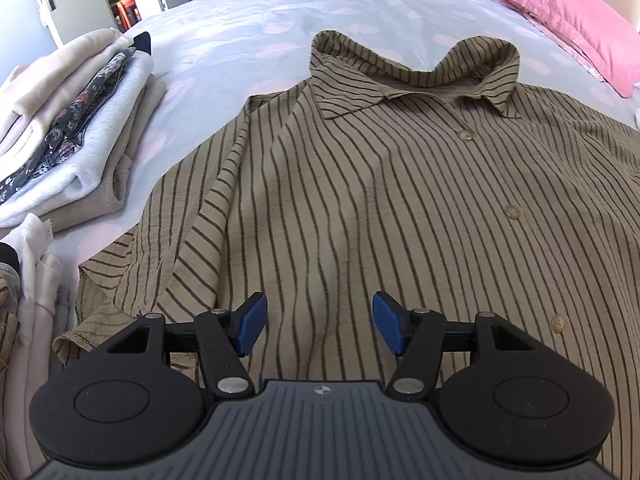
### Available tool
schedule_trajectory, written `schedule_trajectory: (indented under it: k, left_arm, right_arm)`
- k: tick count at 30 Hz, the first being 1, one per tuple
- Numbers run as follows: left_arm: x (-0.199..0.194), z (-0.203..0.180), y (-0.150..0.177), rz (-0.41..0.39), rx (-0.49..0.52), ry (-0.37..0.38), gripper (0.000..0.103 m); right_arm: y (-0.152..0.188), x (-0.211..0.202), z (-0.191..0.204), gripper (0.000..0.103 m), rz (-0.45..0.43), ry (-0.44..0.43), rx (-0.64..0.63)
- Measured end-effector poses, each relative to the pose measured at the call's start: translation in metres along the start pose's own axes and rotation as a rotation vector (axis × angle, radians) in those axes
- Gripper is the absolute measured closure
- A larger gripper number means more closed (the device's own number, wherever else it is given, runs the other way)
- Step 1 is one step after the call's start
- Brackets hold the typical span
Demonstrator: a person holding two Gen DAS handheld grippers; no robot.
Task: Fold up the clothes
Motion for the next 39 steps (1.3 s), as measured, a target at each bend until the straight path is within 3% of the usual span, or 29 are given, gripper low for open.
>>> schedule_trajectory:
  k: [3,11,17,19,23,25,27,31,33,39]
  left_arm:
    - [-0.006,0.000,-0.001,-0.017,-0.013,0.014,0.046]
    - [-0.019,-0.006,-0.005,-0.059,-0.018,0.048,0.046]
    - [-0.024,-0.005,-0.003,-0.072,-0.014,0.042,0.046]
    - [-0.024,-0.004,-0.003,-0.072,-0.016,0.039,0.046]
    - [-0.025,-0.002,-0.004,-0.078,-0.021,0.040,0.046]
    - [-0.027,-0.002,-0.005,-0.086,-0.021,0.045,0.046]
    - [-0.030,-0.002,-0.007,-0.094,-0.021,0.046,0.046]
    - [-0.035,-0.002,-0.008,-0.106,-0.021,0.054,0.046]
    - [-0.039,-0.003,-0.007,-0.111,-0.018,0.057,0.046]
    - [-0.059,-0.005,-0.004,-0.141,-0.014,0.076,0.046]
  right_arm:
    - [0.006,-0.023,0.019,0.057,-0.016,-0.081,0.011]
    - [0.046,-0.058,0.108,0.061,0.156,-0.466,0.077]
    - [0.063,-0.052,0.138,0.062,0.260,-0.596,0.240]
    - [0.065,-0.044,0.143,0.065,0.293,-0.612,0.280]
    - [0.062,-0.042,0.149,0.095,0.320,-0.651,0.322]
    - [0.059,-0.047,0.152,0.101,0.299,-0.633,0.293]
    - [0.057,-0.054,0.152,0.101,0.249,-0.534,0.219]
    - [0.061,-0.055,0.143,0.100,0.250,-0.451,0.181]
    - [0.062,-0.065,0.141,0.091,0.229,-0.447,0.146]
    - [0.070,-0.122,0.141,0.089,0.116,-0.519,-0.034]
Point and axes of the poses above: each gripper's, at about its wrist camera, not at the fingertips, and x roughly the way its jaws point, z to its left, y to its underside, the point moved 6 cm from there along x, roughly the way its jaws point, and after that the axes turned 4 degrees about z, right-handed, at the moved point
